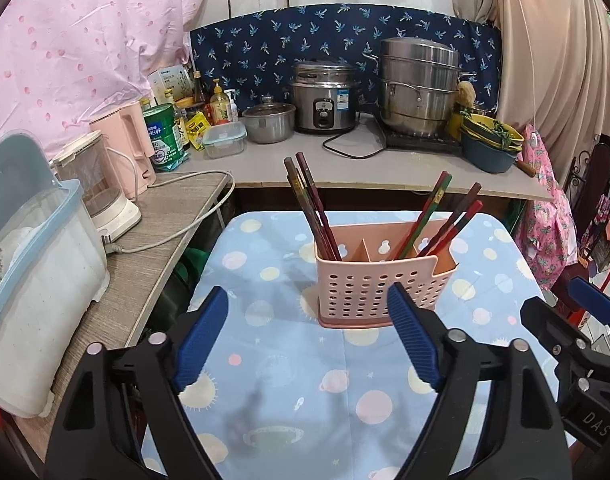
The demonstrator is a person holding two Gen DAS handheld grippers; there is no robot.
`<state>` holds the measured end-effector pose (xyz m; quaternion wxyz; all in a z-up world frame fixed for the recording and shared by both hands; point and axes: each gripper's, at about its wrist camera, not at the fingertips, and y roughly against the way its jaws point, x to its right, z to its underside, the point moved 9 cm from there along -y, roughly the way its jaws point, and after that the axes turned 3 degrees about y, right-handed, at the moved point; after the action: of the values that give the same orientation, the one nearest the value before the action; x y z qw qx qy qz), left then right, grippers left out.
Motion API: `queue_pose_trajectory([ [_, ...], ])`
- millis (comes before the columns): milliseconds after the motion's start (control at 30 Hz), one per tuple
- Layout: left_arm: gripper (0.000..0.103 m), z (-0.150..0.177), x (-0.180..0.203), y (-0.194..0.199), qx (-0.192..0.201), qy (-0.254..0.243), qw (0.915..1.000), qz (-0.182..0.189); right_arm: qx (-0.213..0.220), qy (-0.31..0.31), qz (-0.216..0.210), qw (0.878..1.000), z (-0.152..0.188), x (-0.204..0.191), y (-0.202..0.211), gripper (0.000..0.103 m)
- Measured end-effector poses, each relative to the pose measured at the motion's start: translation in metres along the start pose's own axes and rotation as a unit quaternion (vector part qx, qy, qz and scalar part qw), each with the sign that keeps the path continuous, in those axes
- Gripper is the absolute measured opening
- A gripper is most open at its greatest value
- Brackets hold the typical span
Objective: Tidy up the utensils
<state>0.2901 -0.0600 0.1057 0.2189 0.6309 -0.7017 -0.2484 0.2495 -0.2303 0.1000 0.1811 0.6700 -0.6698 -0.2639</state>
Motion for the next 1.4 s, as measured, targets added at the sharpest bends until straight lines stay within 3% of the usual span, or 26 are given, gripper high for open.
queue_pose_trajectory([
  [167, 0.086, 0.009, 0.004, -0.001, -0.002, -0.003, 1.0, 0.0, -0.009, 0.001, 0.012, 1.0, 0.011, 0.004, -0.003, 0.084],
  [633, 0.087, 0.025, 0.004, -0.011, -0.011, -0.006, 0.9999, -0.012, -0.025, 0.0, 0.032, 0.999, 0.025, 0.012, -0.011, 0.09],
  [1400, 0.092, 0.035, 0.001, -0.031, -0.032, 0.004, 0.9993, -0.017, -0.038, -0.01, 0.041, 0.998, 0.031, 0.016, -0.031, 0.09],
])
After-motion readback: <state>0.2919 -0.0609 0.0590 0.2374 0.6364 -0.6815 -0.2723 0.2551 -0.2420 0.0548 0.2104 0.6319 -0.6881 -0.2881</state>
